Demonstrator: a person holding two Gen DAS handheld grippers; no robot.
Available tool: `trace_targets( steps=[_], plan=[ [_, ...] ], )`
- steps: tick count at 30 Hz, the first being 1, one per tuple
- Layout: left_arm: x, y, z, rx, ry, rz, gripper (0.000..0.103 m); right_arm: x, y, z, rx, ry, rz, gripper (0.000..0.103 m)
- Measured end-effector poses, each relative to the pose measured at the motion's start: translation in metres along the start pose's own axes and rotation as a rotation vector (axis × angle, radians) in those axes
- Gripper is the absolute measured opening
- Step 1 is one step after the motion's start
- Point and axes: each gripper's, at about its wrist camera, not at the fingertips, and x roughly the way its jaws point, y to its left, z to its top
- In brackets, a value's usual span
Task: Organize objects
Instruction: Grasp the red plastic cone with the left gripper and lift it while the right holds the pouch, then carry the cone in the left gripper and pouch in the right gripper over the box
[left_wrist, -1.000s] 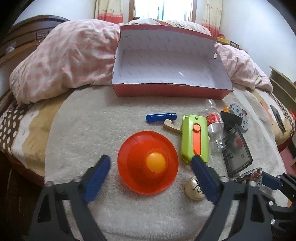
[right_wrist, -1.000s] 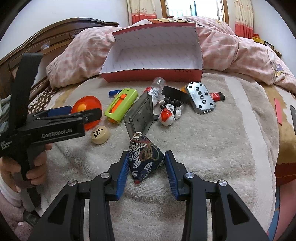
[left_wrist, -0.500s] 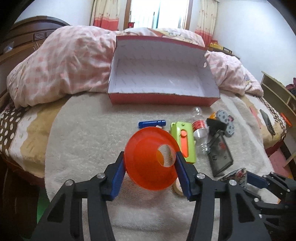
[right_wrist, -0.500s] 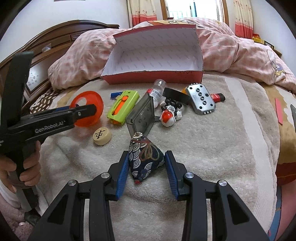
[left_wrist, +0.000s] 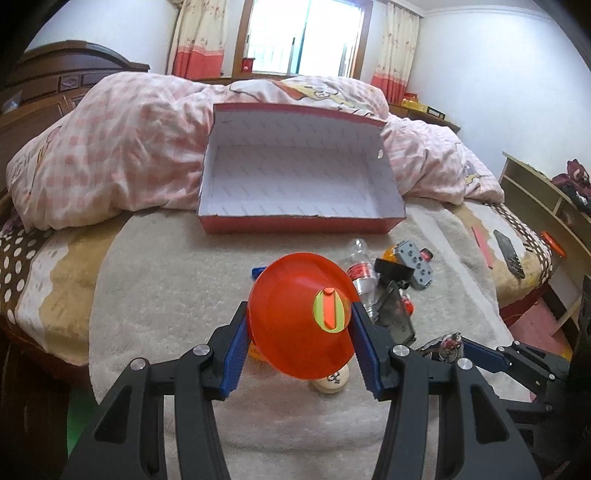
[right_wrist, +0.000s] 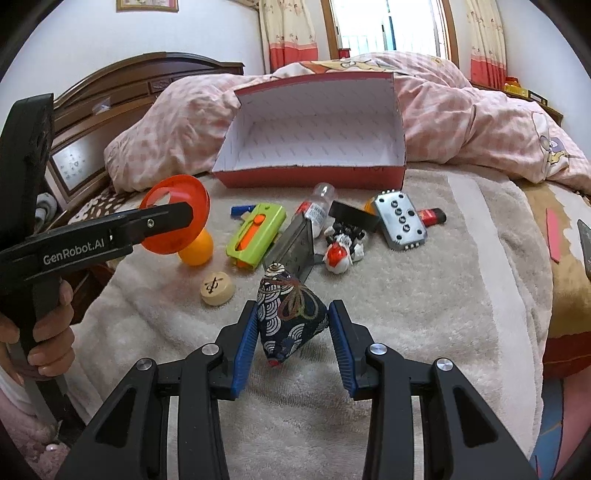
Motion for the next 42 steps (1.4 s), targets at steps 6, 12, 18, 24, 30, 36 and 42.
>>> trace_targets(
  steps=[6, 12, 18, 24, 30, 36, 42],
  plan=[
    [0.000, -0.006, 0.015, 0.015, -0.004, -0.013, 0.052, -0.005, -0.005, 0.016, 0.000, -0.025, 0.020, 0.039],
    [0.007, -0.008, 0.030, 0.022, 0.008, -0.030, 0.052, -0.003, -0.009, 0.036, -0.006, -0.039, 0.034, 0.039],
    [0.020, -0.006, 0.043, 0.024, 0.019, -0.028, 0.052, 0.005, -0.018, 0.055, -0.005, -0.040, 0.045, 0.039],
    [0.039, 0.000, 0.056, 0.020, 0.036, -0.023, 0.052, 0.023, -0.024, 0.073, -0.014, -0.022, 0.044, 0.039],
    [0.055, 0.007, 0.074, 0.023, 0.037, -0.012, 0.052, 0.039, -0.026, 0.097, -0.038, -0.019, 0.037, 0.039],
    [0.073, 0.013, 0.098, 0.033, 0.019, 0.003, 0.052, 0.055, -0.029, 0.128, -0.052, -0.045, 0.016, 0.039],
    [0.101, 0.017, 0.127, 0.042, 0.008, 0.037, 0.052, 0.079, -0.038, 0.162, -0.056, -0.080, -0.016, 0.039]
  ],
)
